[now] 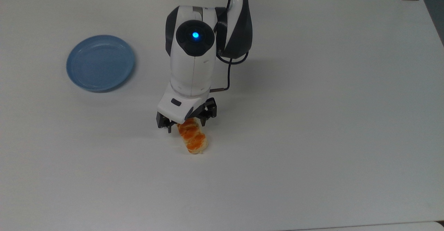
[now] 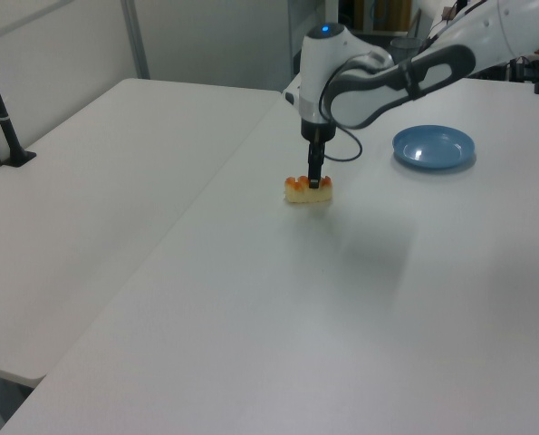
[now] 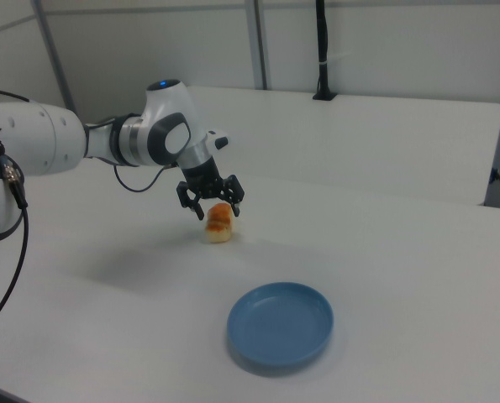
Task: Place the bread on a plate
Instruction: 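Close the gripper on the bread roll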
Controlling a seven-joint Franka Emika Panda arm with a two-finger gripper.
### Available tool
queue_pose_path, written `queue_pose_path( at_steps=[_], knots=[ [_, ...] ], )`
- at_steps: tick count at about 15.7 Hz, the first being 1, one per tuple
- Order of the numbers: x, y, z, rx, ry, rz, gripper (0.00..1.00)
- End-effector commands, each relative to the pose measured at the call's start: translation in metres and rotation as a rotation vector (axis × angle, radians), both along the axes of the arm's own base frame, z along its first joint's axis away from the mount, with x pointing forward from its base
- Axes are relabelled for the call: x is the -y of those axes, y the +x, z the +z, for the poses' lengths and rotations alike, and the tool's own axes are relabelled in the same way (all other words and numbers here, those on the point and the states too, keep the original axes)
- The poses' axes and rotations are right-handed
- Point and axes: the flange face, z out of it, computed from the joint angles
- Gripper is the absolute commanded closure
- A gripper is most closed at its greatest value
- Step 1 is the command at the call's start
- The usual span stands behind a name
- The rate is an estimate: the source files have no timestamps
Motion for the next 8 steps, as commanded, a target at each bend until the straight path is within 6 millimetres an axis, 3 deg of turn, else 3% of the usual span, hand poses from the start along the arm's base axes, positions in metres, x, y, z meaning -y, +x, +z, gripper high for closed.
queue_pose_path(
  at_steps=[1,6,8],
  knots=[
    [0.002,0.008,0.002,0.035,-0.006,-0.014,0.00],
    [-0.004,0.008,-0.026,0.000,-0.017,-0.017,0.01],
    [-0.006,0.009,-0.027,0.006,-0.015,-0.020,0.15]
  ],
)
